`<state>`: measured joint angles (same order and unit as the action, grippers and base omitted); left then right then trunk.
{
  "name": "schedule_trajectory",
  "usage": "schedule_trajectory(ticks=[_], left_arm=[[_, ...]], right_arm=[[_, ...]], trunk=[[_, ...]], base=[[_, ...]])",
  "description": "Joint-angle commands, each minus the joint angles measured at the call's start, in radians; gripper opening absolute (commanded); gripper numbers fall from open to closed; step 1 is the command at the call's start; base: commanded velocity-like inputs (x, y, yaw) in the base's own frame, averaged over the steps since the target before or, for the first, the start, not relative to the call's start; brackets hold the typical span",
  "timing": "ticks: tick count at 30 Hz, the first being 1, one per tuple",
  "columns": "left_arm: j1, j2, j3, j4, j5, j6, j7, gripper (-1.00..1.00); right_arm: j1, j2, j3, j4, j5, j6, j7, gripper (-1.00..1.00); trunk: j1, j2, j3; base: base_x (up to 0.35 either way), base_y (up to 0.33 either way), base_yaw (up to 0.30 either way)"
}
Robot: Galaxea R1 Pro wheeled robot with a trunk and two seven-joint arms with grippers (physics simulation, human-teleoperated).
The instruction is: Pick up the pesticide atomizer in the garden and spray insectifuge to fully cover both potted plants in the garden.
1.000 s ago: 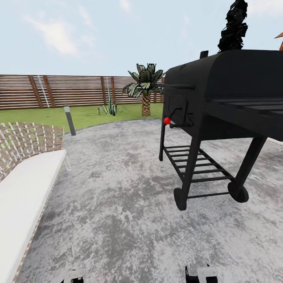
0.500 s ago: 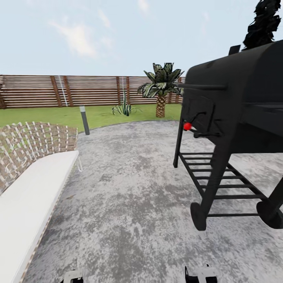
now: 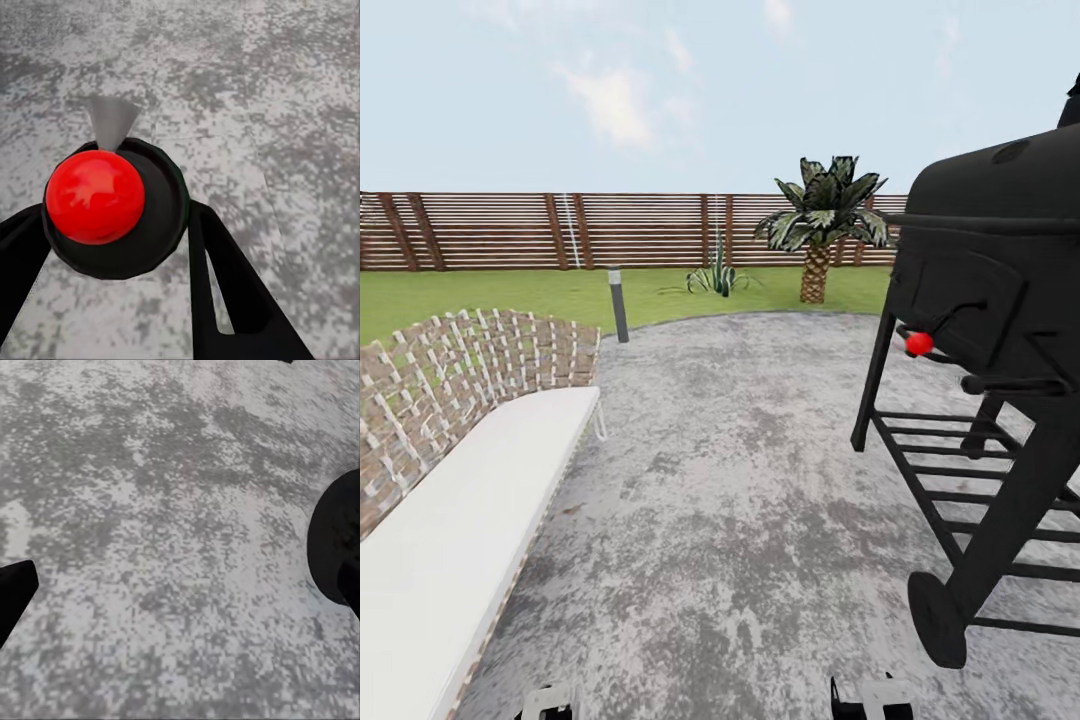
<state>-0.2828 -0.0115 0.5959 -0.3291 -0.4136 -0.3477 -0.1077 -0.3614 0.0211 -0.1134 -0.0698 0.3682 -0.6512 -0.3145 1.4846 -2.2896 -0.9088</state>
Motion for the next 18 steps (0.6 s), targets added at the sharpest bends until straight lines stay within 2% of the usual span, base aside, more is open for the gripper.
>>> schedule_trajectory(ticks=[1,18], left_arm=[[0.0,-0.001,0.008,-0.001,-0.004,-0.002,-0.007,-1.0],[0.001,-0.001,0.008,-0.001,-0.004,-0.004,-0.007,-1.0]], right_arm=[[-0.001,0.0,-0.008,0.001,0.011,-0.002,-0.005,1.0],[0.0,0.006,-0.009,-0.001,0.004,-0.002,-0.009,1.0]], trunk=[[0.0,0.0,-0.001],[0.0,0.0,-0.001]], base=[[0.341,0.004,0.046],[0.341,0.0,0.003]])
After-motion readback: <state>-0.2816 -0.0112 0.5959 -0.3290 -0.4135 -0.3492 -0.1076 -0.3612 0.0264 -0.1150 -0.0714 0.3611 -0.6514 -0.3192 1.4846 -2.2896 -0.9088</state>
